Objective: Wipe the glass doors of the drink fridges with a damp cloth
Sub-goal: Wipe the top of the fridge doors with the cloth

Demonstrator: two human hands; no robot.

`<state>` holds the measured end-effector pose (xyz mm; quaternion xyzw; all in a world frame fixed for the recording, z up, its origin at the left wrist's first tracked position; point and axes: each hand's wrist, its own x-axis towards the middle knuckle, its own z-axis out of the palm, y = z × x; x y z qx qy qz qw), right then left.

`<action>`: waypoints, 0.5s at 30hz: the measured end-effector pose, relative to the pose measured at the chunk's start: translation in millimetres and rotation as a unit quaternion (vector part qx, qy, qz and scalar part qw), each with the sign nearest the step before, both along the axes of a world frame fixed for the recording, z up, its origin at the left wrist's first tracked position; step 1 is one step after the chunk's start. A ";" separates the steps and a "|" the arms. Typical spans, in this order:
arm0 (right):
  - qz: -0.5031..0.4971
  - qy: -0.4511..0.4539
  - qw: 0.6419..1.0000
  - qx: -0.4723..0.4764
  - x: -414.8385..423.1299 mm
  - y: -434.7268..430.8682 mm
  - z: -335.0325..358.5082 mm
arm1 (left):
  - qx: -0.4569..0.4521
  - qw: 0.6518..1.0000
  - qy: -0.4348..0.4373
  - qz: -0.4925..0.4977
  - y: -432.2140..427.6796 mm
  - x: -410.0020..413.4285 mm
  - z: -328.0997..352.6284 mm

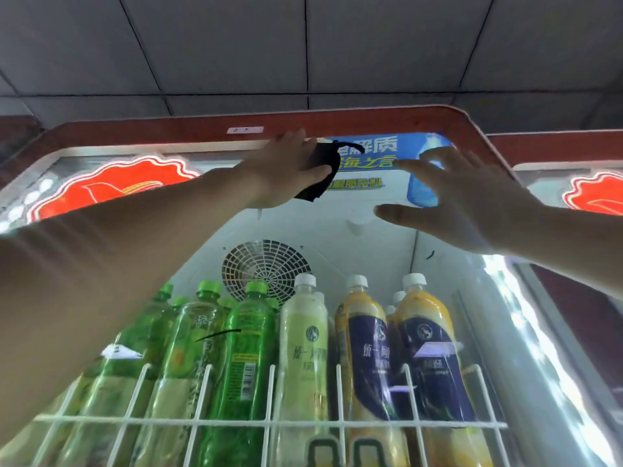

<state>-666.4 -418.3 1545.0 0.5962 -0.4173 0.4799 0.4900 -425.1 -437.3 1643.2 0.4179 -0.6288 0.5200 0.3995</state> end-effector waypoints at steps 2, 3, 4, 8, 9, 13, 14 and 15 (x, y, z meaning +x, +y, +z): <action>-0.002 0.004 1.000 -0.003 -2.7 -3.0 1.2 | 0.016 1.000 0.003 -0.027 2.7 2.5 -0.1; -0.003 0.005 1.000 -0.001 -4.1 -4.5 1.8 | 0.025 0.999 0.013 -0.045 6.5 2.9 -0.3; -0.005 0.005 1.000 0.002 -5.7 -6.0 2.5 | 0.028 0.998 0.023 -0.054 9.6 3.1 1.7; -0.014 0.010 1.000 0.001 -6.6 -9.0 5.5 | -0.011 0.999 0.042 -0.010 9.9 -9.1 20.0; -0.017 0.011 1.000 -0.004 -6.3 -9.4 6.0 | -0.023 0.998 0.052 -0.010 5.6 -13.1 28.2; -0.025 0.019 0.999 -0.028 -9.8 -13.7 7.6 | -0.054 0.988 0.142 -0.013 -6.9 -29.8 70.4; -0.026 0.022 0.999 -0.033 -10.6 -15.4 7.6 | -0.055 0.984 0.167 -0.009 -6.6 -34.1 79.7; -0.030 0.027 0.998 -0.038 -11.1 -17.0 7.4 | -0.053 0.980 0.192 -0.001 -5.2 -38.4 85.1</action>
